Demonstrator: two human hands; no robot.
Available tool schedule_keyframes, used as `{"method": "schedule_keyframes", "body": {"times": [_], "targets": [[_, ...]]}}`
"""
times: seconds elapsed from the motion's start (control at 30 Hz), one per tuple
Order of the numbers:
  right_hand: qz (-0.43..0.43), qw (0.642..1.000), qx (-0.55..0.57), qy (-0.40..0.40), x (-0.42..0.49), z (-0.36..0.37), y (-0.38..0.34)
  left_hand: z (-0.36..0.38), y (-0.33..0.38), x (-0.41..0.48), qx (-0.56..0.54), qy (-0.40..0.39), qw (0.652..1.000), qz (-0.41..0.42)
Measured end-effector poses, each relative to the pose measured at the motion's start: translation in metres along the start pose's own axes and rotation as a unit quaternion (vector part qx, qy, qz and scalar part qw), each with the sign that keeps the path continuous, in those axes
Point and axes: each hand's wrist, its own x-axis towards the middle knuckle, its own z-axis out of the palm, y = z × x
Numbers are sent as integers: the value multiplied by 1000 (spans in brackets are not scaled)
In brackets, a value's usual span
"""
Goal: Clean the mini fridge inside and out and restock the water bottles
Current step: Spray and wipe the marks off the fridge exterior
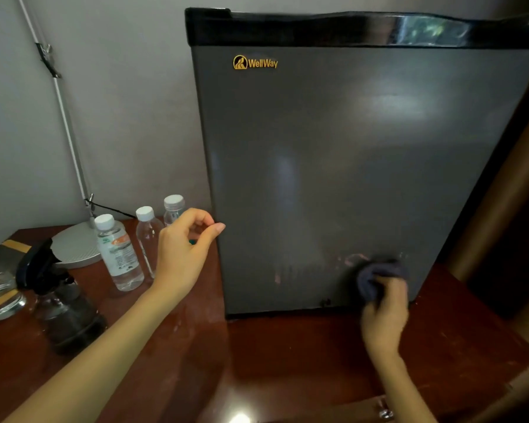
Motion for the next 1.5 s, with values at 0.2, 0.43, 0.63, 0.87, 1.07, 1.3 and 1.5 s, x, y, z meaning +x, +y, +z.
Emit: {"method": "schedule_keyframes", "body": {"times": [0.2, 0.43, 0.63, 0.87, 1.07, 1.3, 1.5], "targets": [[273, 956, 56, 87, 52, -32, 46, -2, -6, 2, -23, -10, 1000, -12], [77, 989, 81, 102, -28, 44, -70, -6, -3, 5, -41, -44, 998, -26], [-153, 985, 51, -54, -70, 77, -169, -10, -4, 9, -38, -57, 997, -34], [38, 988, 122, 89, -10, 35, -92, -13, -9, 14, -6, -79, 996, -44], [220, 951, 122, 177, 77, -25, -9, -11, -6, 11, -4, -69, 997, -32], [136, 976, 127, 114, 27, 25, -100, -11, -6, 11, -4, -69, 997, -23], [-227, 974, 11, -12, -20, 65, -197, -12, -7, 14, 8, -85, 996, -4]]}}
